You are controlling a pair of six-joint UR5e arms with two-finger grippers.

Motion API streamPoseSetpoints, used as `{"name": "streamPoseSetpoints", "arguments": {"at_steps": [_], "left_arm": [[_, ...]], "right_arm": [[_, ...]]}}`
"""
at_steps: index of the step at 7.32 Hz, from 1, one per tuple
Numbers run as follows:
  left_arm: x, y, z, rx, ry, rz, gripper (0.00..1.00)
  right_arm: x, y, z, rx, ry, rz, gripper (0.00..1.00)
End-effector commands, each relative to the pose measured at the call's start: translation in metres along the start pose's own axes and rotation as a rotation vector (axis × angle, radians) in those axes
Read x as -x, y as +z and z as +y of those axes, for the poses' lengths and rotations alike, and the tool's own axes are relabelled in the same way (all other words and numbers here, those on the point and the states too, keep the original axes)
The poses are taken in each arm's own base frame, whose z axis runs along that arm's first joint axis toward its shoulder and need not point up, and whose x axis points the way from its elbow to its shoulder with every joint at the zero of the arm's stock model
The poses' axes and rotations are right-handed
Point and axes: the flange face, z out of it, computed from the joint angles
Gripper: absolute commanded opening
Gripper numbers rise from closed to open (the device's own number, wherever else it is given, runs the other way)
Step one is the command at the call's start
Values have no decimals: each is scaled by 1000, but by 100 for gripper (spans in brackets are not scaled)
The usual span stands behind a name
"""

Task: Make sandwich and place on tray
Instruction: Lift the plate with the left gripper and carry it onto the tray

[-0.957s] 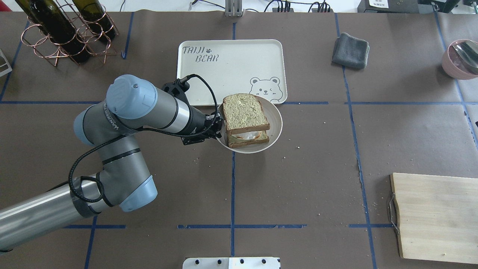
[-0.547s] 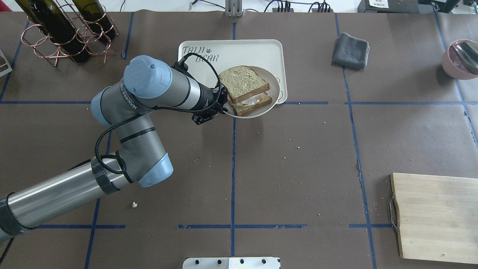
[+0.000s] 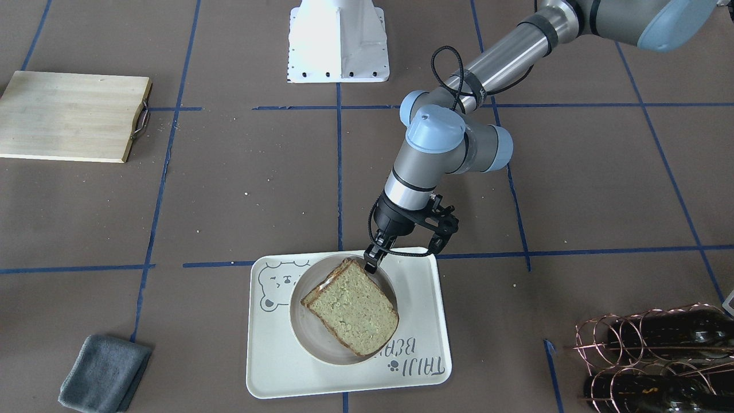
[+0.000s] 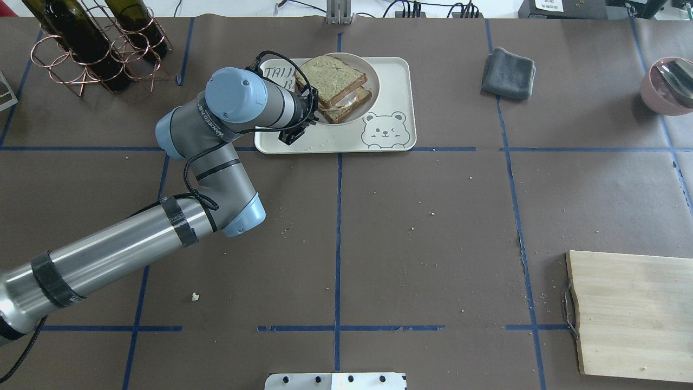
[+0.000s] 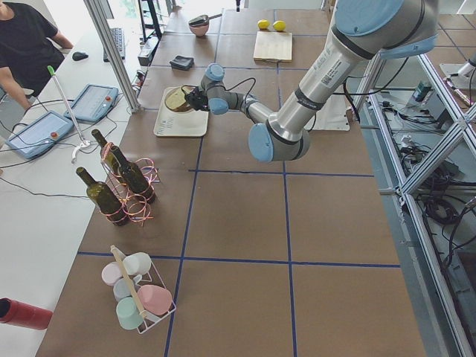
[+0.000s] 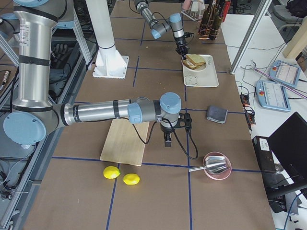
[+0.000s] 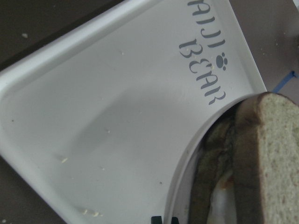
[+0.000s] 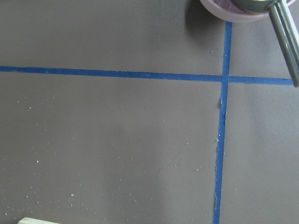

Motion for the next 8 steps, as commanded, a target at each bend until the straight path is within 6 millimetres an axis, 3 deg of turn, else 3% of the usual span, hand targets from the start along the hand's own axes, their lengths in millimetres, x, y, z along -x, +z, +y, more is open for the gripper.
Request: {"name": "streamPoseSetpoints", "arguments": {"at_steps": [1, 2, 3, 4, 5, 6, 8], "left_arm": [[-3, 15, -3, -24, -5, -7, 0], [-5, 14, -2, -20, -4, -4, 0], [-6, 13, 0, -19, -4, -3, 30], [-8, 11, 1, -16, -2, 2, 43], [-5, 11, -2, -18, 31, -2, 99], [-1, 0, -7, -12, 129, 12, 100], [27, -43, -31, 27, 277, 12, 100]], "right_arm": [[-2, 0, 0, -1, 3, 0, 100], [-2, 0, 0, -1, 3, 0, 100], [-2, 0, 0, -1, 3, 0, 100], [-4, -4, 0, -9, 8, 1, 100], [-4, -4, 0, -10, 9, -1, 100], [-4, -5, -1, -11, 8, -1, 100], [-5, -4, 0, -8, 12, 1, 100]]}}
